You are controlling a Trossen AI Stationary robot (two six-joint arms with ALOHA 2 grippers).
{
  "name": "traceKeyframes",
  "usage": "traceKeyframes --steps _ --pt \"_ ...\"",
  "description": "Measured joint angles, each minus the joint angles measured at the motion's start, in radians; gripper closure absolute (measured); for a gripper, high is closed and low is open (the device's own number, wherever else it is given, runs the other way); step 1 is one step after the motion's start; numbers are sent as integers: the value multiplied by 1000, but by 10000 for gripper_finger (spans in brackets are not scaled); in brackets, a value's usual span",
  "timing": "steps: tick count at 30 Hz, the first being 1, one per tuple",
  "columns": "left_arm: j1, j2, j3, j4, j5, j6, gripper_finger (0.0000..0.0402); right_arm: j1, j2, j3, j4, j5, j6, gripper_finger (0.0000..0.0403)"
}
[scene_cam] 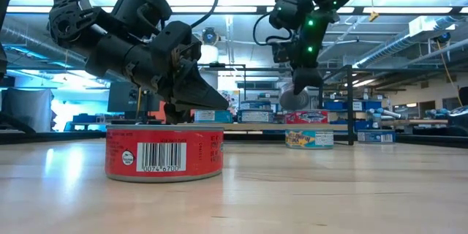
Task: Stack canned seafood by type on shelf
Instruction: Stack the red tuna can on top of the red tuna can on the shelf, then stack the yellow-blue tuna can on top of the yellow-blue tuna can on the shelf
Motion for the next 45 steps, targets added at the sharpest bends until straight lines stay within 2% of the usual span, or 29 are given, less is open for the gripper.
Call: traceKeyframes --steps 10,19,33,39,45 --pt "0 0 0 -1 0 -1 400 -46 2 -5 -6 -10 3 252" --pt "0 0 0 -1 0 -1 400 -70 2 -4 -11 -83 4 249" --pt "0 0 0 -1 1 -2 400 -71 3 -5 -108 -193 63 189" --pt "0 0 0 -1 20 -6 400 -65 3 5 -137 -192 69 188" --pt "0 0 0 -1 32 -14 400 -37 0 100 -227 -192 116 201"
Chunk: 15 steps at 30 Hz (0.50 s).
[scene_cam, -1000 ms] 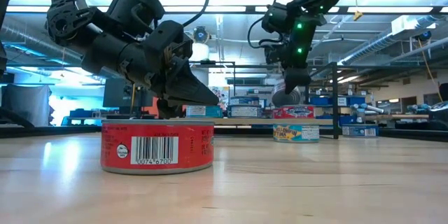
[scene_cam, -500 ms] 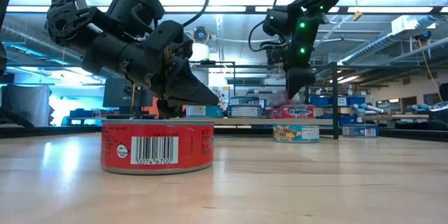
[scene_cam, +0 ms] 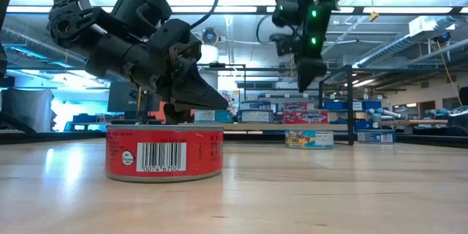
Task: Stack canned seafood by type on shelf
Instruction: Stack the yellow-blue tuna can on top of the yellow-blue tuna can on the shelf
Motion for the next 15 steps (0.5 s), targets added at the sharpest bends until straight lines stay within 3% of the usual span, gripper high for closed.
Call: traceKeyframes --steps 2,4,7,11,15 --pt "0 0 0 4 11 -2 400 20 -7 45 -45 -28 60 216" --pt "0 0 0 10 30 -4 400 47 -19 65 -57 -104 219 240" --pt "0 -1 0 9 82 -2 400 114 -33 40 0 -220 401 293" --pt "0 -2 0 10 156 8 400 236 -48 -42 185 -230 518 382" --pt "0 -2 0 9 206 44 400 339 -48 -118 365 -229 624 390"
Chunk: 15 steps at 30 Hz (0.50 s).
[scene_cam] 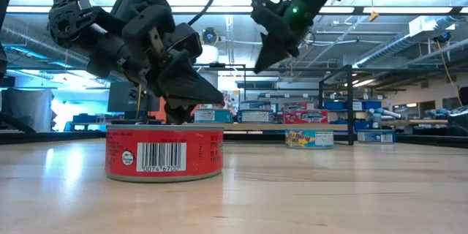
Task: Stack canned seafood by type on shelf
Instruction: Stack the yellow-blue tuna can on top of the yellow-blue tuna can on the shelf
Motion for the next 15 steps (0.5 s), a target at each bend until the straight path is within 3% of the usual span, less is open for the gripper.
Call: traceKeyframes --steps 9,15 --pt "0 -1 0 -73 34 124 400 158 -4 -188 474 12 159 399" --pt "0 -35 0 -204 33 186 400 216 -35 -284 681 -1 183 400"
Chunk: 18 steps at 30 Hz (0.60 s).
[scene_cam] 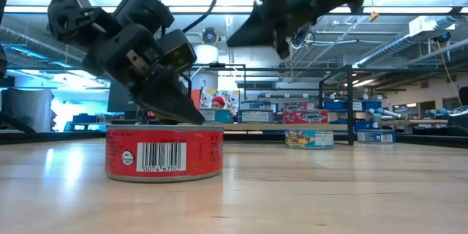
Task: Stack canned seafood by type on shelf
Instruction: Stack the yellow-blue tuna can on top of the yellow-blue tuna can on the shelf
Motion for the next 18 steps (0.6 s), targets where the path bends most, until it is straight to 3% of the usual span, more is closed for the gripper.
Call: traceKeyframes --steps 6,11,18 --pt "-1 -187 40 -324 -22 45 400 26 -161 -57 -5 -71 2 401" --pt "-17 -335 118 -632 -56 53 400 26 -315 -82 -134 -143 -20 401" --pt "-153 -386 286 -1057 -73 53 400 27 -417 -147 -241 -160 -59 401"
